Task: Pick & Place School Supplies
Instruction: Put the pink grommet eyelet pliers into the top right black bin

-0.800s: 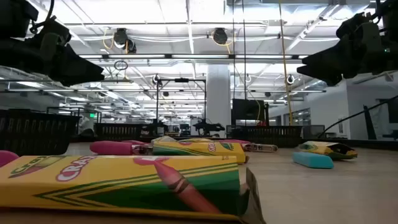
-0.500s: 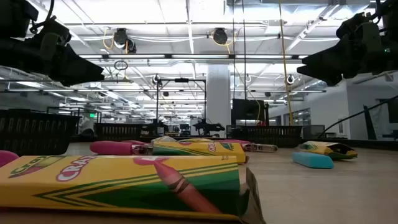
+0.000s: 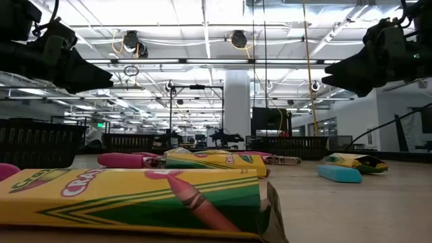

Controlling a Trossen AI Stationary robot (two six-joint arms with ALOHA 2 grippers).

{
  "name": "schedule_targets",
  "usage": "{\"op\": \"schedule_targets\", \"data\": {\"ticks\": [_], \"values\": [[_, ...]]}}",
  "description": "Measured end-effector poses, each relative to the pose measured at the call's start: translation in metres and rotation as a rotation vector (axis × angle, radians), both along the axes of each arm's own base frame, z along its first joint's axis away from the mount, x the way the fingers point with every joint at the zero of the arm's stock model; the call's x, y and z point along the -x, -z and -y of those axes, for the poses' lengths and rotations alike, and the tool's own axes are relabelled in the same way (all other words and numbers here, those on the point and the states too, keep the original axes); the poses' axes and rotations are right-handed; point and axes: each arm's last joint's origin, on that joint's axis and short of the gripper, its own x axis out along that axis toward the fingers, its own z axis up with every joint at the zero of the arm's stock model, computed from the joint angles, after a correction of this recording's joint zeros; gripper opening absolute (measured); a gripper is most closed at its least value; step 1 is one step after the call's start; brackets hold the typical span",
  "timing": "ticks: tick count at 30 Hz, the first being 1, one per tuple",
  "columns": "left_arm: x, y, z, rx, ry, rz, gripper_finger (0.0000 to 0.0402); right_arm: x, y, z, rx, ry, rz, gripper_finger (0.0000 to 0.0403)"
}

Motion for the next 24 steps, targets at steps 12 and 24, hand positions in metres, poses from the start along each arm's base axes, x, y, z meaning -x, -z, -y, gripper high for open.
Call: {"op": "schedule_targets", "data": {"ticks": [12,24], "values": [[0.000,0.000,0.000,-0.004,0.001,-0.002,0.0244,-0.019,0.015,-0.003,-0.067,-0.117,-0.188,0.0224],[0.000,-0.001,-0.001,-0.056,-0.039,-0.013,0.0243,-0.103,-0.041,-0.015,-0.044,-0.253,-0.577,0.0224]]}}
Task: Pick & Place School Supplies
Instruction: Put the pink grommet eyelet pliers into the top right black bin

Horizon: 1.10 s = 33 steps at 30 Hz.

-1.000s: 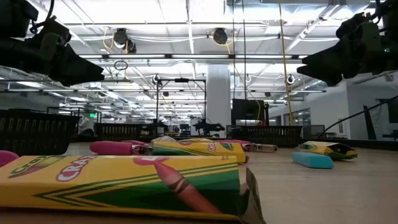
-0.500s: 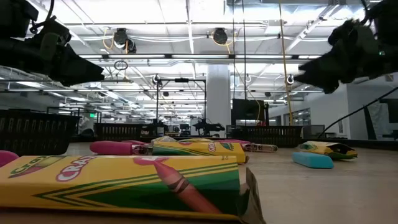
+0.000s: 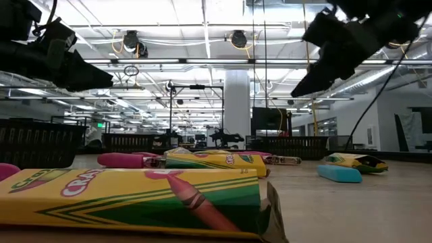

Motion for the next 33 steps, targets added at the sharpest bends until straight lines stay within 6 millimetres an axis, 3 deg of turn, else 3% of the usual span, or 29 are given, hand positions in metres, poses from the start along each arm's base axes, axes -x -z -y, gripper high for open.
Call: {"op": "schedule_targets", "data": {"ticks": [6,16,26,33], "values": [[0.000,0.000,0.000,0.014,-0.001,0.004,0.0243,-0.033,-0.001,-0.005,-0.074,-0.063,-0.079,0.0224],[0.000,0.000,0.001,0.041,0.023,0.012,0.0243,-0.057,0.040,-0.005,-0.136,-0.028,-0.187,0.0224],[-0.001,0.000,0.001,0.044,0.043,0.013,0.0243,-0.085,0.032,0.007,-0.039,0.014,-0.257,0.0224],[-0.001,0.001,0.002,0.048,0.061,0.007,0.0243,-0.082,0.033,0.028,-0.044,0.092,-0.305,0.0224]]}}
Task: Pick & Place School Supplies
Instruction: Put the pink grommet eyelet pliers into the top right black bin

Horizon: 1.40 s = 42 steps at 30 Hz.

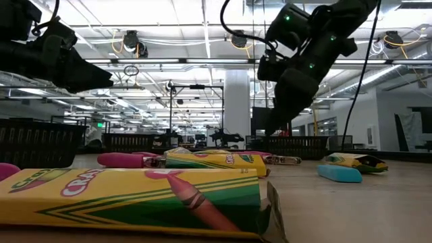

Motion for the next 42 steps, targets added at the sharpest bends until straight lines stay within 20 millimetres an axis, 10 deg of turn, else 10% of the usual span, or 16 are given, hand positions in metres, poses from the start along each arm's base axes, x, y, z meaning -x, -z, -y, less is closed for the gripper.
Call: {"op": "schedule_targets", "data": {"ticks": [42], "values": [[0.000,0.000,0.000,0.013,0.016,0.000,0.0244,-0.022,0.056,0.037,-0.074,0.119,-0.017,0.0224]]}}
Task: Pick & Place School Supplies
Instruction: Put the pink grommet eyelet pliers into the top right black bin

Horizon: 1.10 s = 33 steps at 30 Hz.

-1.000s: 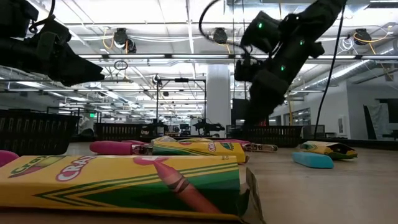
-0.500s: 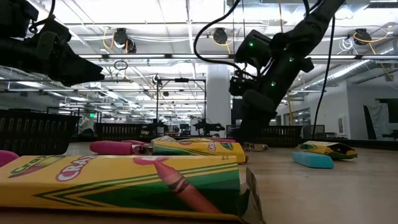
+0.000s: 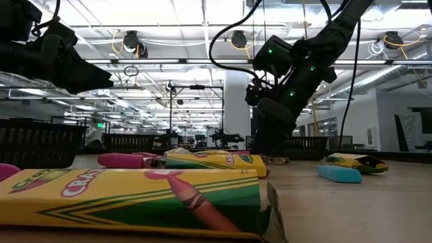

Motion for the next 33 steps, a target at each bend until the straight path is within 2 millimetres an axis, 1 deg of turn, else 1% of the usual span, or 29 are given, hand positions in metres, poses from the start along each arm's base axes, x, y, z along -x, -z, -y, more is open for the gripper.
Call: {"op": "schedule_targets", "data": {"ticks": [3,6,8,12,13,18,21,27,30,33], "values": [[0.000,0.000,0.000,0.000,0.000,0.000,0.0244,0.000,0.000,0.000,0.000,0.000,0.002,0.0214],[0.000,0.000,0.000,-0.003,0.000,-0.001,0.0244,0.000,0.000,0.000,-0.007,0.008,0.001,0.0178],[0.000,0.000,0.000,-0.003,0.000,-0.001,0.0243,0.000,0.000,-0.001,-0.005,0.012,0.002,0.0136],[0.000,0.000,0.000,-0.002,0.000,-0.001,0.0243,-0.002,0.001,-0.003,0.018,0.007,0.007,0.0032],[0.000,0.000,0.000,-0.002,0.001,-0.001,0.0244,-0.002,0.001,-0.004,0.025,0.003,0.006,0.0021],[0.000,0.000,0.000,-0.002,0.001,-0.001,0.0243,-0.004,0.000,-0.015,0.059,-0.002,0.011,0.0017],[0.000,0.000,0.000,-0.002,0.005,-0.001,0.0243,-0.004,-0.008,-0.021,0.079,-0.012,0.032,0.0002],[0.000,0.000,0.000,0.001,0.008,-0.001,0.0244,0.000,-0.024,-0.033,0.029,-0.074,0.065,0.0005],[0.000,0.000,0.000,0.002,0.015,-0.001,0.0244,0.001,-0.030,-0.035,0.049,-0.072,0.084,0.0005],[0.000,0.000,0.001,0.003,0.024,-0.002,0.0244,0.001,-0.030,-0.036,0.051,-0.100,0.087,0.0001]]}}
